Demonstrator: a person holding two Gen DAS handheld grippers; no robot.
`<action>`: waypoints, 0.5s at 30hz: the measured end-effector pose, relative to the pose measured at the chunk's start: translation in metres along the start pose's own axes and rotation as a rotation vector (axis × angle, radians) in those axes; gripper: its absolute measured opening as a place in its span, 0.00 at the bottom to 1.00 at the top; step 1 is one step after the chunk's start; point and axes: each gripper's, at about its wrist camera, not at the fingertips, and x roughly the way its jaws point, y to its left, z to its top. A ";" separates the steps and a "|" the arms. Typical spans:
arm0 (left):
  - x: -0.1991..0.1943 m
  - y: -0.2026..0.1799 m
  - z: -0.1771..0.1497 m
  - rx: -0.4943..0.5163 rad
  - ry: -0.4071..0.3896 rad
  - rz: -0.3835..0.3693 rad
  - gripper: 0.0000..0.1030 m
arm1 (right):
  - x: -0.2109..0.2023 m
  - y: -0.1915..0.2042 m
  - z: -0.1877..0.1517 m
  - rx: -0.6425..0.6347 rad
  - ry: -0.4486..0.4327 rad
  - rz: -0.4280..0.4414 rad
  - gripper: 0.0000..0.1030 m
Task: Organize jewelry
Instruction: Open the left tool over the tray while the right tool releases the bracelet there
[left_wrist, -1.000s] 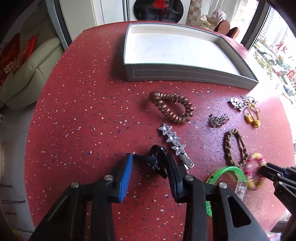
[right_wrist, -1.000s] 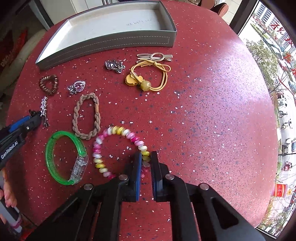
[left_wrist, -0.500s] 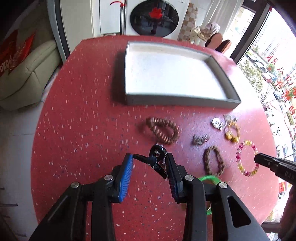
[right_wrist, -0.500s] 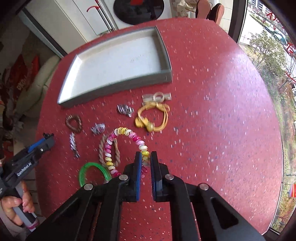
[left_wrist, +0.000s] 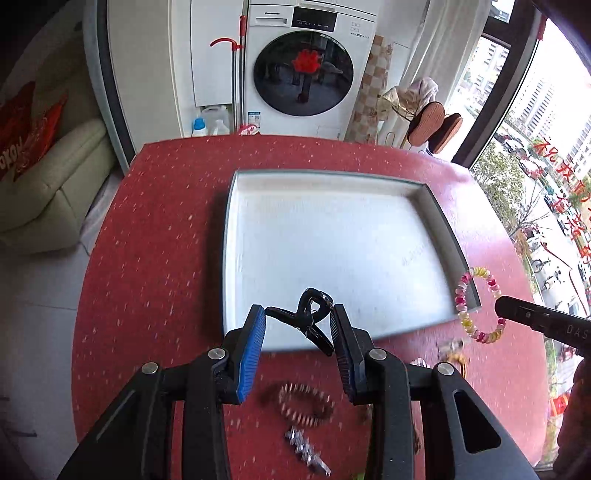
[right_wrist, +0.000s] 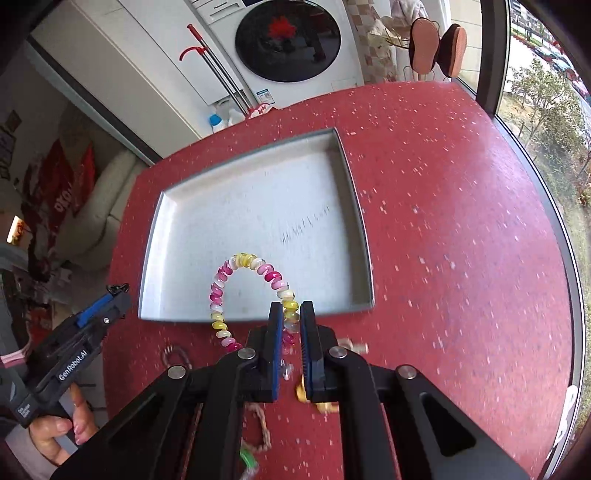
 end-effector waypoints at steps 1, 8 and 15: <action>0.007 -0.003 0.006 0.007 -0.001 0.006 0.52 | 0.005 0.001 0.006 -0.001 0.002 0.001 0.10; 0.050 -0.013 0.034 0.015 0.009 0.041 0.52 | 0.038 -0.003 0.046 -0.006 0.023 -0.001 0.10; 0.094 -0.020 0.045 0.033 0.057 0.086 0.53 | 0.070 -0.015 0.063 0.017 0.051 -0.023 0.10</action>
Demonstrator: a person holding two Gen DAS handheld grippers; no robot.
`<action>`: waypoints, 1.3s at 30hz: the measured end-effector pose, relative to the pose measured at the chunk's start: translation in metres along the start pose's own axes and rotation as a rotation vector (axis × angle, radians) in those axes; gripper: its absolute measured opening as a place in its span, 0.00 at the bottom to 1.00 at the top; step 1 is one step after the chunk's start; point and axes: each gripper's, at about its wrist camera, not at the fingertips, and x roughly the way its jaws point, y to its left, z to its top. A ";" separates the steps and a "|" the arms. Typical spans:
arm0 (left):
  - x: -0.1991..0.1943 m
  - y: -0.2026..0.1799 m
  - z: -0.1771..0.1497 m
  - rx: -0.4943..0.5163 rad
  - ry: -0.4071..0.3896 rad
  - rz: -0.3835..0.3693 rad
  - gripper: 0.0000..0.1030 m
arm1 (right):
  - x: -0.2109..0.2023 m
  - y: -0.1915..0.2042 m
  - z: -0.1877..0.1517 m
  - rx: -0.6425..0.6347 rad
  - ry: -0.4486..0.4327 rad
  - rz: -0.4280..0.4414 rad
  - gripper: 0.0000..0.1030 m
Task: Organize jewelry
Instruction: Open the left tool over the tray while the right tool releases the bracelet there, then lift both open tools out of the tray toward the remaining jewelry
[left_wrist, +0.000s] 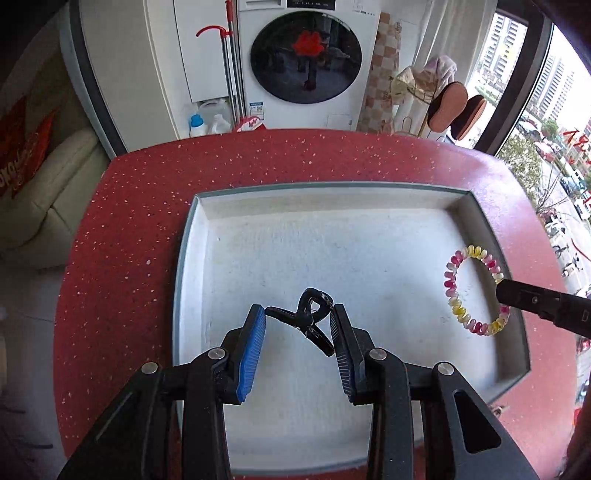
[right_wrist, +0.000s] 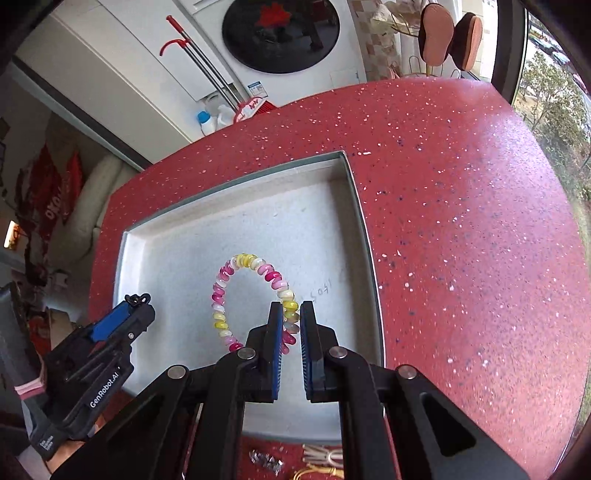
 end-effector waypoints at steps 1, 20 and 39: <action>0.004 -0.001 0.000 0.002 0.006 0.006 0.53 | 0.004 0.000 0.002 0.001 0.005 -0.002 0.10; 0.028 -0.008 -0.004 0.071 0.043 0.126 0.80 | 0.034 0.005 0.001 -0.033 0.061 -0.047 0.14; -0.026 -0.002 -0.007 0.023 -0.057 0.051 1.00 | -0.031 0.014 -0.007 0.068 -0.129 0.160 0.91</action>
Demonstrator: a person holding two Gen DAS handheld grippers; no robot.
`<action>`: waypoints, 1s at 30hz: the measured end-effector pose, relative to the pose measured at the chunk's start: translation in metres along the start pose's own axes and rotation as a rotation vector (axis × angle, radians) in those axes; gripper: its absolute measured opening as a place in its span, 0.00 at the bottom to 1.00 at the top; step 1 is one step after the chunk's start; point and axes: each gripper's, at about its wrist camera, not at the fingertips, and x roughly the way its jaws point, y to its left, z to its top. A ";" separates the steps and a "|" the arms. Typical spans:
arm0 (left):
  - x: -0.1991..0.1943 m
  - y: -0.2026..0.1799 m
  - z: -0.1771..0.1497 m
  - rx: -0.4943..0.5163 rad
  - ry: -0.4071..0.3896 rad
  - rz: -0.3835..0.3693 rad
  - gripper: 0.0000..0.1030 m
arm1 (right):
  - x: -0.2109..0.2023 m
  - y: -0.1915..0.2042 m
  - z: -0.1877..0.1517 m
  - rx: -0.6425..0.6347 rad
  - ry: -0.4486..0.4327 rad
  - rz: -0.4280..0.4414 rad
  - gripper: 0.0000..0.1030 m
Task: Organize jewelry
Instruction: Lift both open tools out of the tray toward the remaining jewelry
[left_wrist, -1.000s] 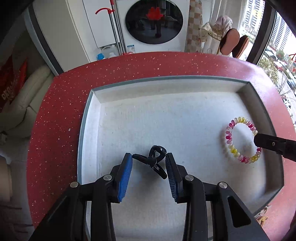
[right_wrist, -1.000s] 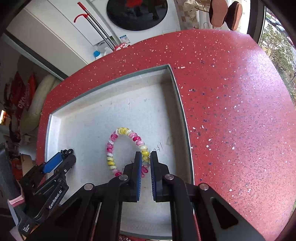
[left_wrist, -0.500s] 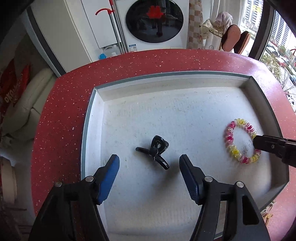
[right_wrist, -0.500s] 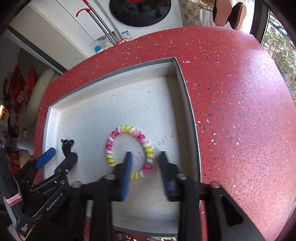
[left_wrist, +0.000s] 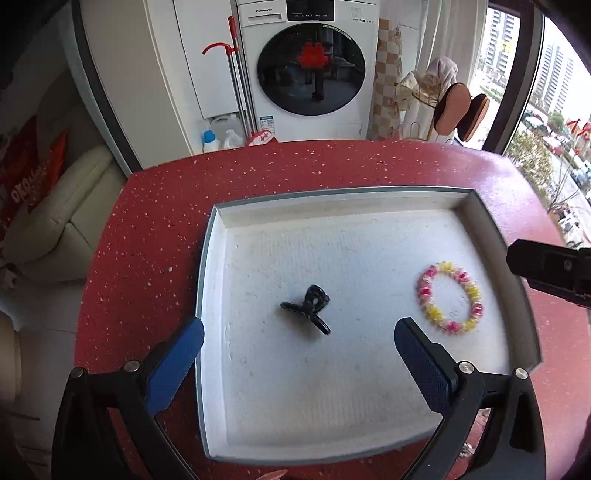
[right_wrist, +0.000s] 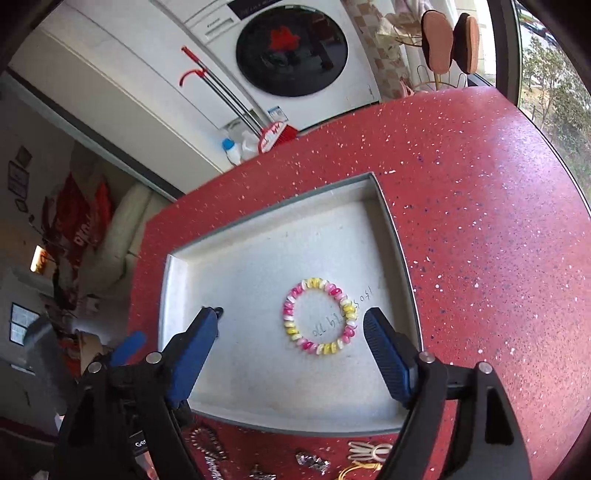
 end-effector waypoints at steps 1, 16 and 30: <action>-0.004 0.002 -0.001 -0.008 0.002 -0.005 1.00 | -0.005 0.000 -0.002 0.004 -0.011 0.007 0.93; -0.057 0.037 -0.074 -0.050 0.043 0.018 1.00 | -0.057 0.002 -0.069 -0.016 -0.006 -0.063 1.00; -0.041 0.053 -0.161 -0.166 0.259 -0.023 1.00 | -0.035 -0.021 -0.170 -0.041 0.246 -0.283 1.00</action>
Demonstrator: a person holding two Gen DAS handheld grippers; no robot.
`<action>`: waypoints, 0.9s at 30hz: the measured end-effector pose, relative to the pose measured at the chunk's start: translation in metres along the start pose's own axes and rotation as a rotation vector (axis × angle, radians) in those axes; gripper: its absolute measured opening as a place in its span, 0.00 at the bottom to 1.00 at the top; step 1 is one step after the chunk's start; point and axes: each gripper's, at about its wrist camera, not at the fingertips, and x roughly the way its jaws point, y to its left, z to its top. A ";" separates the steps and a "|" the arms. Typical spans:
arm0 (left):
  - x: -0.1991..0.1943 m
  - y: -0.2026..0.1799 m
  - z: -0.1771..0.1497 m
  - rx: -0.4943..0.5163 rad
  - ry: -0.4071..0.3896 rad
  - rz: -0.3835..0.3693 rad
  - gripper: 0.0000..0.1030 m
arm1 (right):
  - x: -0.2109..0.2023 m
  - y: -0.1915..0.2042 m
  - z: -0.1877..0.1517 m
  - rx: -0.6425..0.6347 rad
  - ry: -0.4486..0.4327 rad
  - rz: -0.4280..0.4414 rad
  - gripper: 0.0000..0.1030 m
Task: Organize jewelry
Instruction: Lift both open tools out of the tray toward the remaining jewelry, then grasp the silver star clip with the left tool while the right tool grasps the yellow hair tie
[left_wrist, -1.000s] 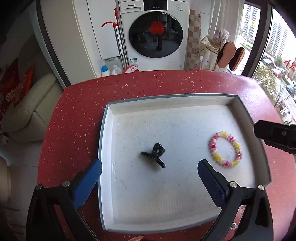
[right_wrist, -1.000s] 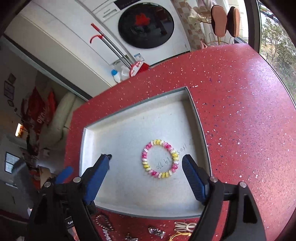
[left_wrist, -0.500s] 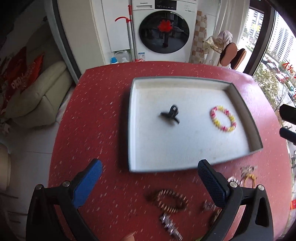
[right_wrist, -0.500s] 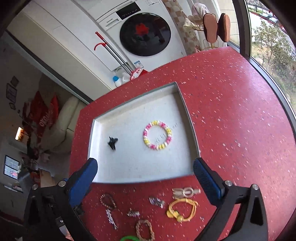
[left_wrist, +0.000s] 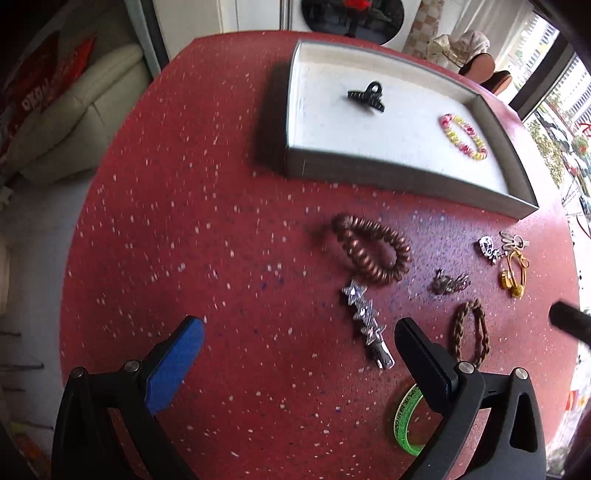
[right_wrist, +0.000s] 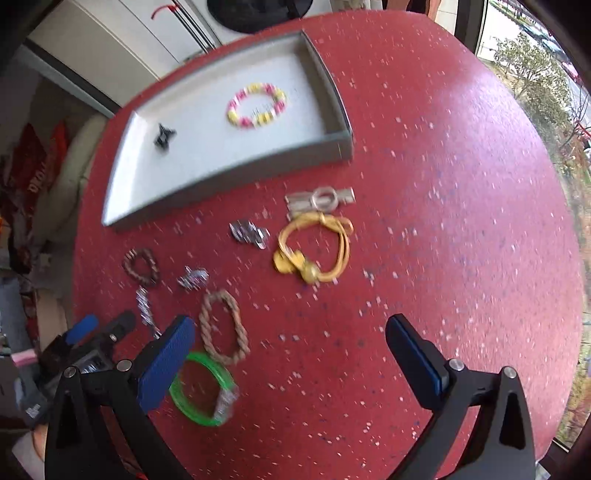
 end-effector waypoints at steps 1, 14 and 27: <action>0.002 -0.001 -0.002 -0.004 0.005 0.006 1.00 | 0.002 -0.001 -0.002 0.003 0.005 -0.007 1.00; 0.015 -0.016 0.003 -0.020 -0.004 0.020 1.00 | 0.009 -0.004 0.025 -0.029 -0.041 -0.087 0.98; 0.017 -0.030 0.000 0.010 -0.015 0.056 1.00 | 0.037 0.028 0.041 -0.187 -0.027 -0.096 0.55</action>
